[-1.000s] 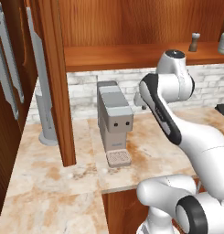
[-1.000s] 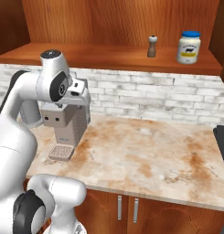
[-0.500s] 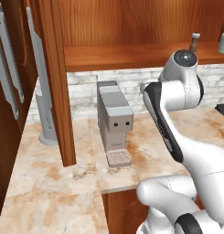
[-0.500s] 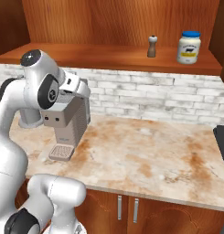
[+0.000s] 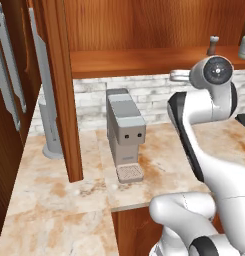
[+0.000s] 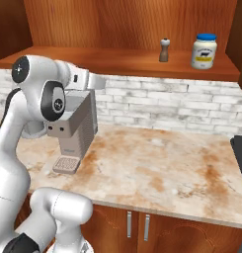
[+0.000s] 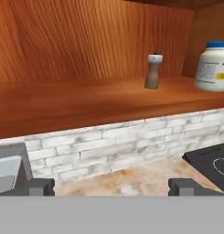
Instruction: Take 2 condiments from the cabinet and move them on the counter near the stove.Make sure the condiments are lined up with each other, next to each other.
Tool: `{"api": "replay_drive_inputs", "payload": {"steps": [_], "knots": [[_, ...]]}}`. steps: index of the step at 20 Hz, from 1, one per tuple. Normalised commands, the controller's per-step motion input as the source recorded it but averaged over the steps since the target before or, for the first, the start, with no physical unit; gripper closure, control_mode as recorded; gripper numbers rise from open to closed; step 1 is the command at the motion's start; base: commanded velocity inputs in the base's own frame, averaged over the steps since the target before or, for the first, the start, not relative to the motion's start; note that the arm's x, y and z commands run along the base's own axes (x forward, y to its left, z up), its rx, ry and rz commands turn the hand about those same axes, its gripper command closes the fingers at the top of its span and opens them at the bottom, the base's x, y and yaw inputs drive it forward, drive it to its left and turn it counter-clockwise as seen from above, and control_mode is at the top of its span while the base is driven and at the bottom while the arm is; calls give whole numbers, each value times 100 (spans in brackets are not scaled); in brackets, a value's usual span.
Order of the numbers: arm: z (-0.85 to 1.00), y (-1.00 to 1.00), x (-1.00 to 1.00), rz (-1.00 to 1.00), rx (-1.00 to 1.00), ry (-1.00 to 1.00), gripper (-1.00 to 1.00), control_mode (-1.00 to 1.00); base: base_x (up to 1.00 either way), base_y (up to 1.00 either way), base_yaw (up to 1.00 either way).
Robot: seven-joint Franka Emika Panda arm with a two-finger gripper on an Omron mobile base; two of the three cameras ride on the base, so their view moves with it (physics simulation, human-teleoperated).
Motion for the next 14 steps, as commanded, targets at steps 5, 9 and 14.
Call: {"api": "replay_drive_inputs", "payload": {"steps": [5, 9, 14], "knots": [[61, -50, 10, -22, -7, 0, -100, -100, 0, 0, 0], [21, -48, 30, -18, -3, 2, -100, -100, 0, 0, 0], [0, -43, 42, -13, 0, 7, -100, -100, 0, 0, 0]]}}
